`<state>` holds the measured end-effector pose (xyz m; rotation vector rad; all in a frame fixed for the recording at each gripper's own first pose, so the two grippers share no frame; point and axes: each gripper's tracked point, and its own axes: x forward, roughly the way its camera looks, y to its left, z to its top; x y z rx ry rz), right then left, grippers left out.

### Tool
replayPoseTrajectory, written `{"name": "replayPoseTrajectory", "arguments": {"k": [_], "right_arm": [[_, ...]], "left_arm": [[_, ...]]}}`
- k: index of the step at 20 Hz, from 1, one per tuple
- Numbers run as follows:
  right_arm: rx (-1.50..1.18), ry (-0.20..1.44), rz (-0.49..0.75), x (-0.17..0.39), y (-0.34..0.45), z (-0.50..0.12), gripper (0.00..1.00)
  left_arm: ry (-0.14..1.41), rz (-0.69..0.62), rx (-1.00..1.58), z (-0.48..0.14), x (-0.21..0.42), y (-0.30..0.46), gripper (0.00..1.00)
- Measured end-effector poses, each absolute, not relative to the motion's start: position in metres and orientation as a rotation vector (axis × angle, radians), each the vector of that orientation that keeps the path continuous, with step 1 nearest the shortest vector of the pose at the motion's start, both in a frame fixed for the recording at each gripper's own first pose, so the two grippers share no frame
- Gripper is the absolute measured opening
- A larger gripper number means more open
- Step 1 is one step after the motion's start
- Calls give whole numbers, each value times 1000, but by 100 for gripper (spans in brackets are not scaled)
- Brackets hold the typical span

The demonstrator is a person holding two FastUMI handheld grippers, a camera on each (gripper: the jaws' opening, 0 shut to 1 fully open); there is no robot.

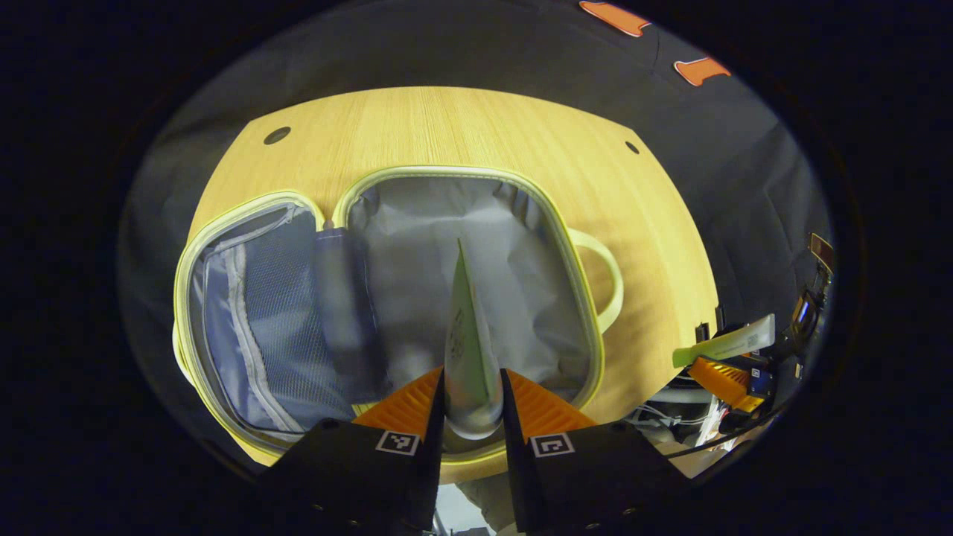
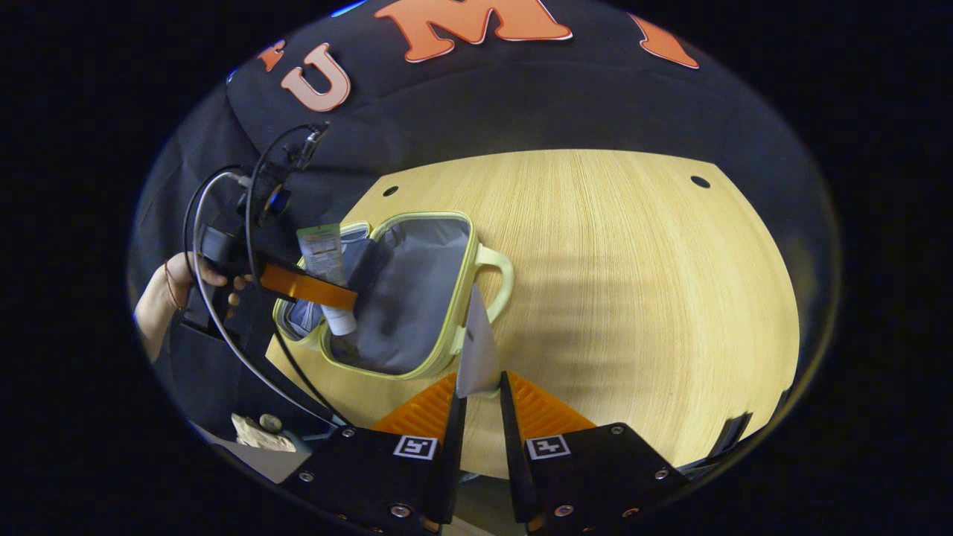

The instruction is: First open the suitcase, pack the skin care products into it, and then close the suitcase.

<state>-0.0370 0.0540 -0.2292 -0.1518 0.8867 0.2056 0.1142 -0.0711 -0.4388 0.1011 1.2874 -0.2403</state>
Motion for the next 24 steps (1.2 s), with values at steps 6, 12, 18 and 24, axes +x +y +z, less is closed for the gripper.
{"name": "replayPoseTrajectory", "arguments": {"k": [6, 12, 18, 24], "right_arm": [[-137, 897, 179, -37, 69, -234, 30], [-150, 910, 196, -29, 78, -232, 30], [-205, 946, 303, -10, 107, -224, 30], [-265, 1081, 431, 16, 153, -244, 29]], "left_arm": [[1301, -240, 153, -453, 127, -58, 43], [1250, -217, 105, -441, 122, -53, 98], [1137, -258, -146, -403, 93, -63, 98], [949, -181, -278, -336, 54, -7, 98]]}}
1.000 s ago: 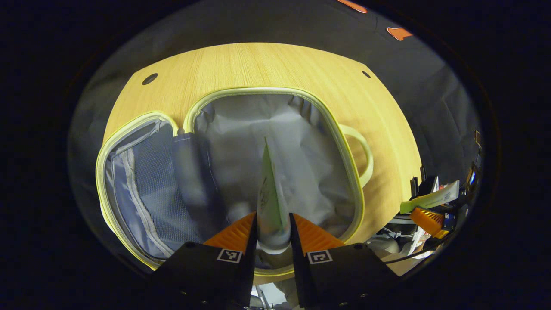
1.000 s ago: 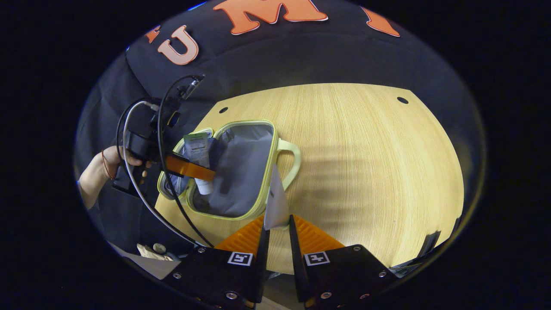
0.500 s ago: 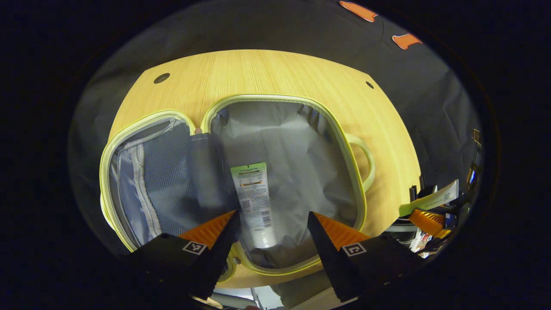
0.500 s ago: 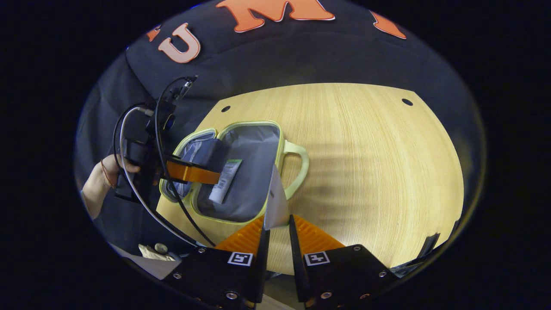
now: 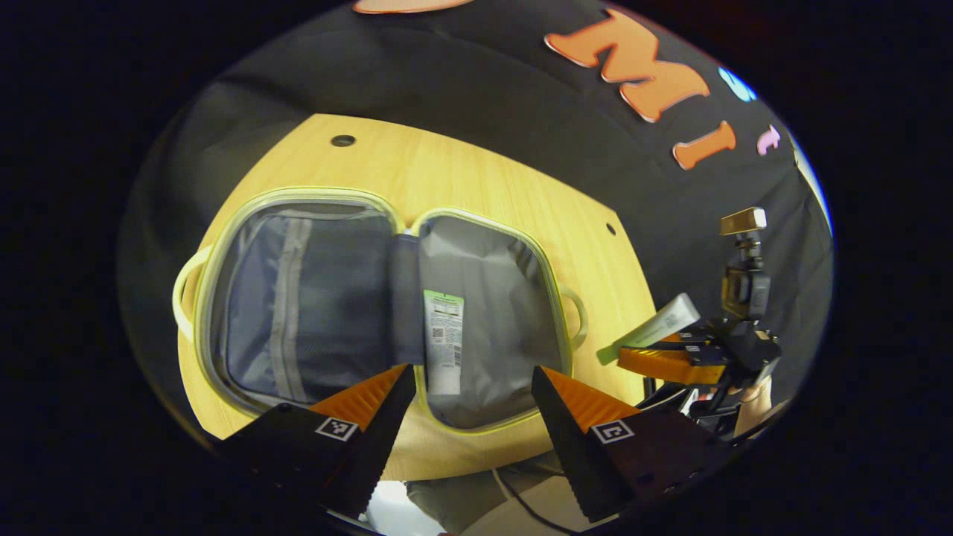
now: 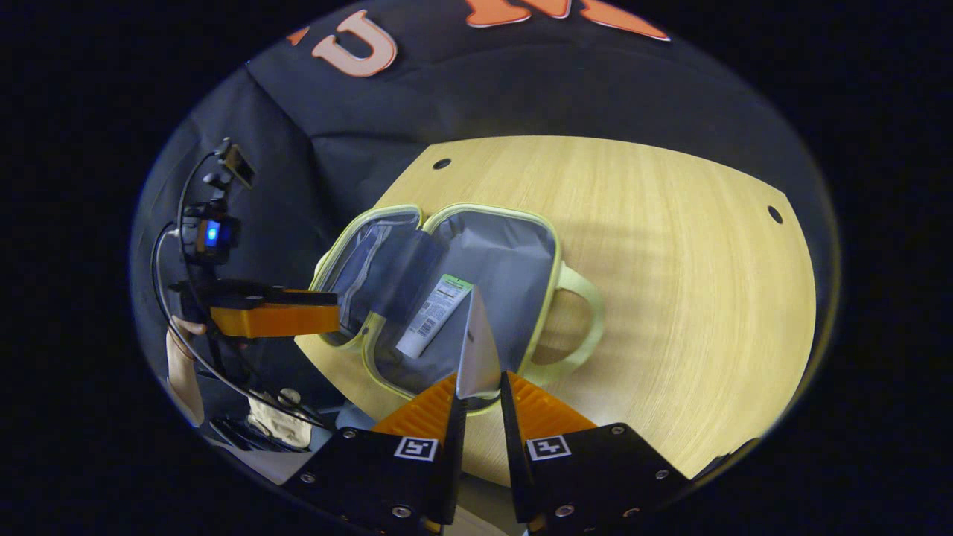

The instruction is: First open the suitcase, pack the skin care products into it, and then close the suitcase.

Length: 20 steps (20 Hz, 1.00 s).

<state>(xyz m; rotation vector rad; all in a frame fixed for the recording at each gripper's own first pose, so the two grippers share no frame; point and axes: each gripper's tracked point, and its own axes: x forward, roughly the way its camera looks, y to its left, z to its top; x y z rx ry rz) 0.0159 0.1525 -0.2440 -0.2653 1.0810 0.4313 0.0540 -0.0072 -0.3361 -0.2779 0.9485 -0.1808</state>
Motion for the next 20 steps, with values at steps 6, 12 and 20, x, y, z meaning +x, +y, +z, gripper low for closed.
{"name": "replayPoseTrajectory", "arguments": {"k": [6, 12, 20], "right_arm": [[-238, 1290, 444, 29, 179, -300, 30], [-263, 1323, 368, 39, 172, -325, 30], [-256, 1174, 377, 47, 180, -305, 92]], "left_arm": [[844, 34, -380, -291, -14, 96, 98], [823, 181, -471, -261, -79, 161, 98], [747, 232, -520, -264, -61, 186, 98]]}}
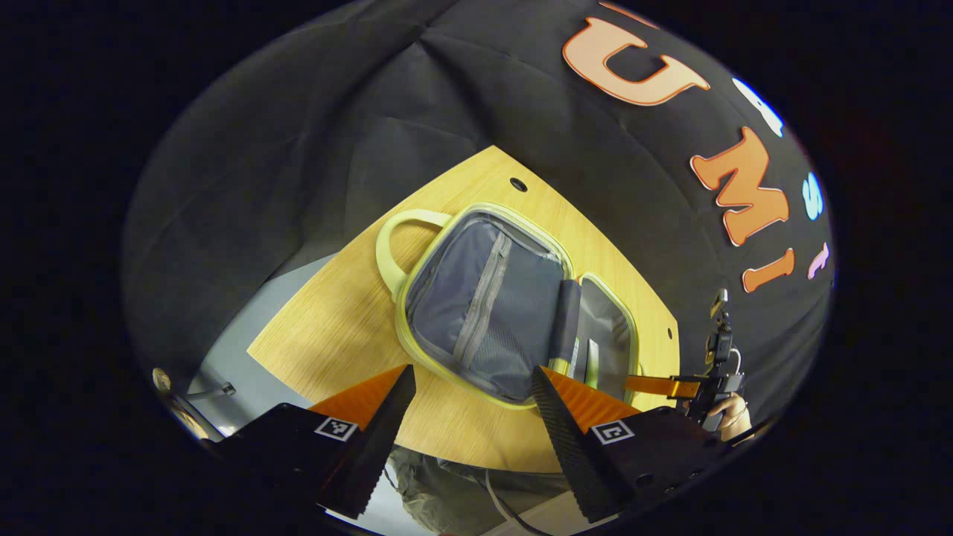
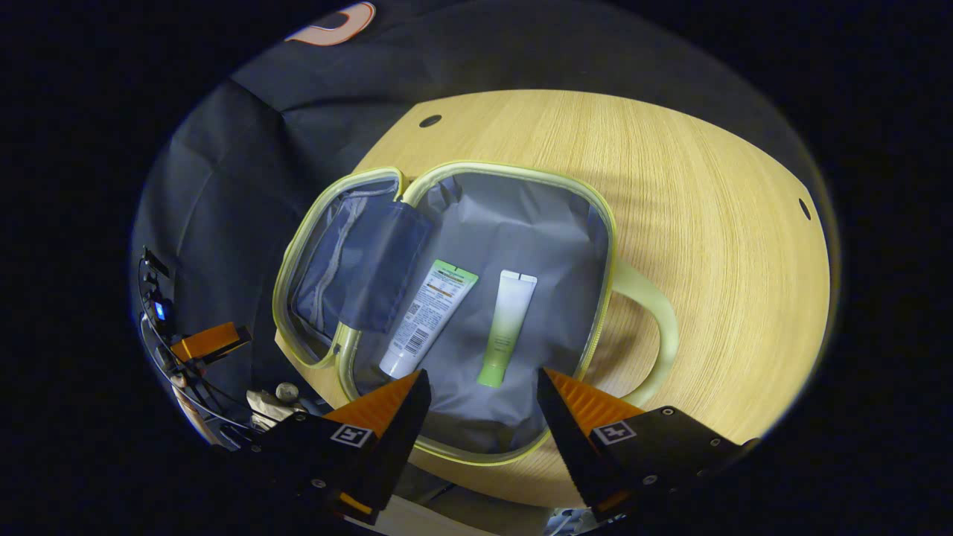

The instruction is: First open the suitcase, pack the skin care products into it, and then close the suitcase.

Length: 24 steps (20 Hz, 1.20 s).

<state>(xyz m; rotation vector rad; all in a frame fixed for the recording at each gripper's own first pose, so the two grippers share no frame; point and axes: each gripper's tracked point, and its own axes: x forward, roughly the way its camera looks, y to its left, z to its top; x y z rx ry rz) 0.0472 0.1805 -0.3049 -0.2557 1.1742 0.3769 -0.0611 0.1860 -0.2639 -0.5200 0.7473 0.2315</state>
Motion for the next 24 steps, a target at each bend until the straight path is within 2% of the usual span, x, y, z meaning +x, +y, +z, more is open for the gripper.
{"name": "replayPoseTrajectory", "arguments": {"k": [1, 9, 14, 19, 22, 23, 24], "right_arm": [[-243, 1148, 385, 49, 184, -301, 96], [-60, 1065, 454, 34, 230, -274, 96], [5, 1061, 431, 22, 240, -274, 96], [38, 1061, 377, 22, 235, -276, 96], [53, 1055, 358, 23, 230, -274, 96], [51, 1052, 347, 24, 226, -275, 96], [49, 1050, 340, 25, 222, -275, 96]], "left_arm": [[734, 238, -534, -262, -59, 193, 98], [631, 276, -708, -286, -23, 280, 98], [605, 284, -776, -306, 5, 329, 98], [592, 225, -852, -323, 32, 344, 98], [577, 159, -902, -325, 47, 337, 94], [575, 174, -909, -331, 51, 340, 84], [584, 196, -912, -330, 41, 345, 61]]}}
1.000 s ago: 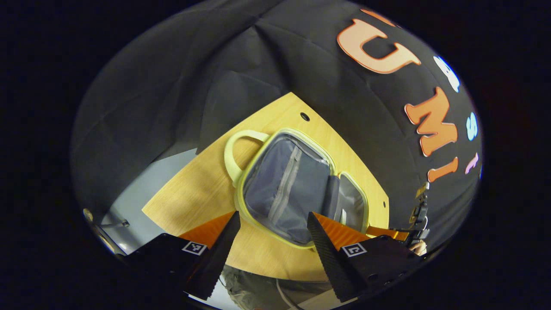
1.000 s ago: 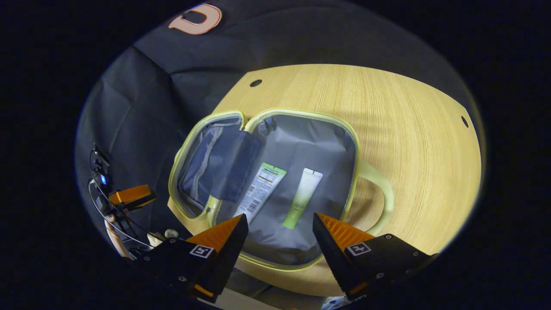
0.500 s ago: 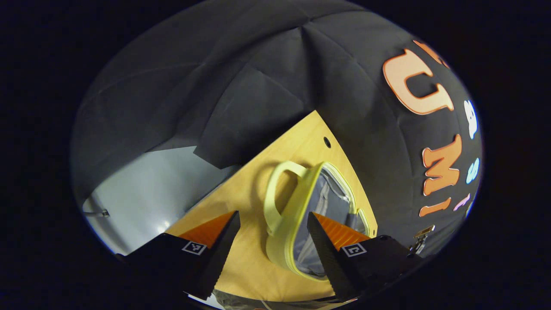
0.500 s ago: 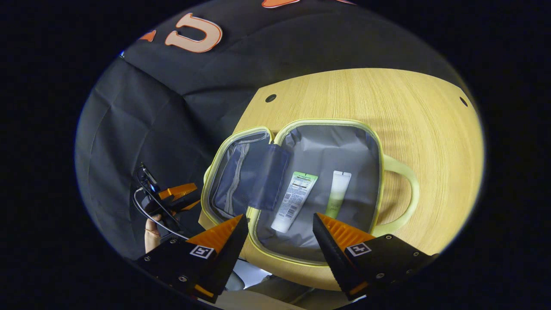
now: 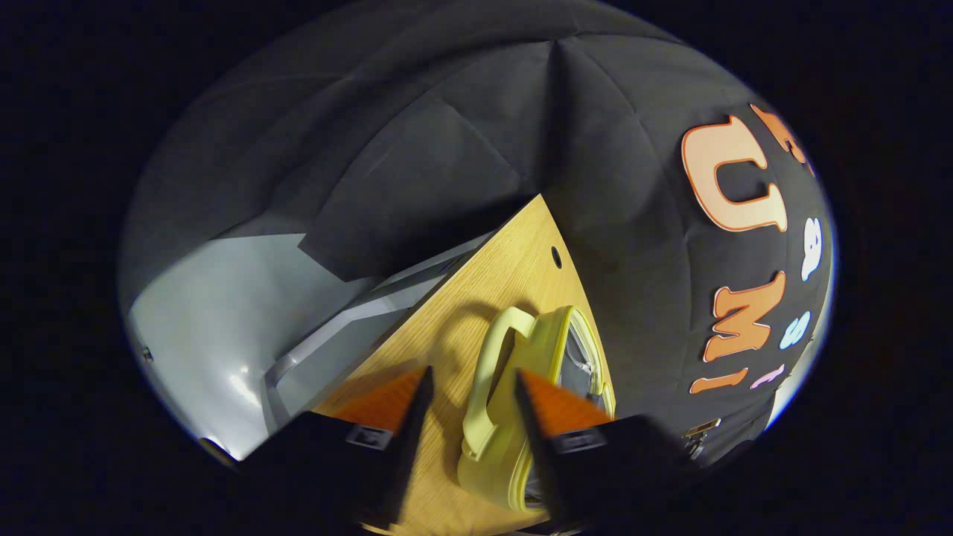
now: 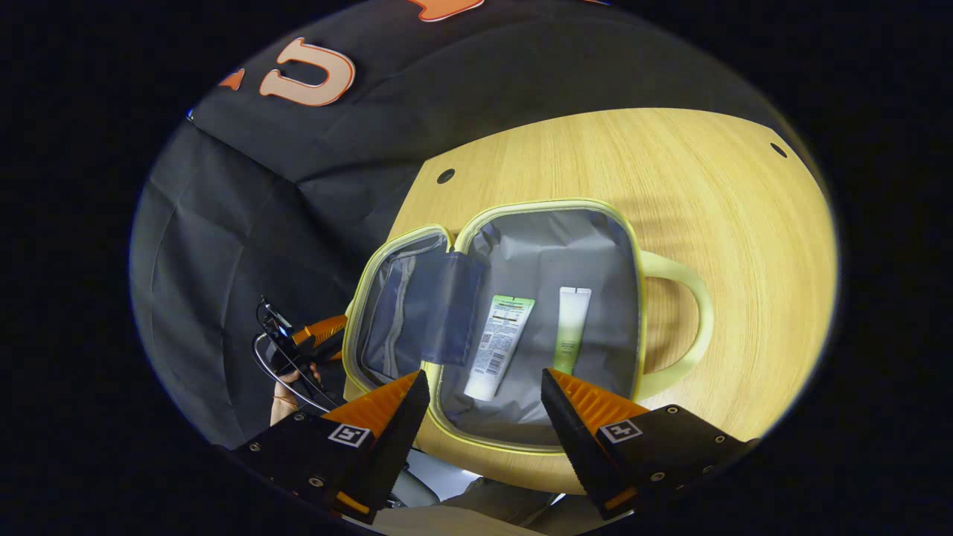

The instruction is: First open the suitcase, pack the skin care products into it, and then close the suitcase.

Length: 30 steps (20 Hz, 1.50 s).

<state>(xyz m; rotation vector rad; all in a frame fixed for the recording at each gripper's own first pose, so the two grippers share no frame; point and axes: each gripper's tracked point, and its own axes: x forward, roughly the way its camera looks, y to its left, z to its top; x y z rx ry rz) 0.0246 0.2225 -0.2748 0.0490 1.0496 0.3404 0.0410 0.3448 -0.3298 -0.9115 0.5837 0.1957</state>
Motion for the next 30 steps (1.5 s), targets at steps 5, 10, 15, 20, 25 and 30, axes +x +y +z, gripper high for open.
{"name": "replayPoseTrajectory", "arguments": {"k": [5, 10, 15, 20, 25, 30], "right_arm": [[60, 1047, 333, 23, 212, -274, 96], [96, 1019, 358, 27, 210, -262, 96], [129, 923, 406, 31, 203, -230, 96], [79, 788, 404, 42, 159, -180, 96], [32, 614, 357, 64, 89, -112, 95], [16, 532, 328, 61, 30, -66, 96]], "left_arm": [[601, 178, -906, -317, 52, 328, 5], [618, 233, -658, -262, 51, 309, 5], [582, 204, -430, -170, 56, 250, 5], [561, 182, -186, -117, 64, 172, 5], [551, 150, -79, -84, 63, 88, 5], [555, 35, 0, -92, 77, -19, 6]]}}
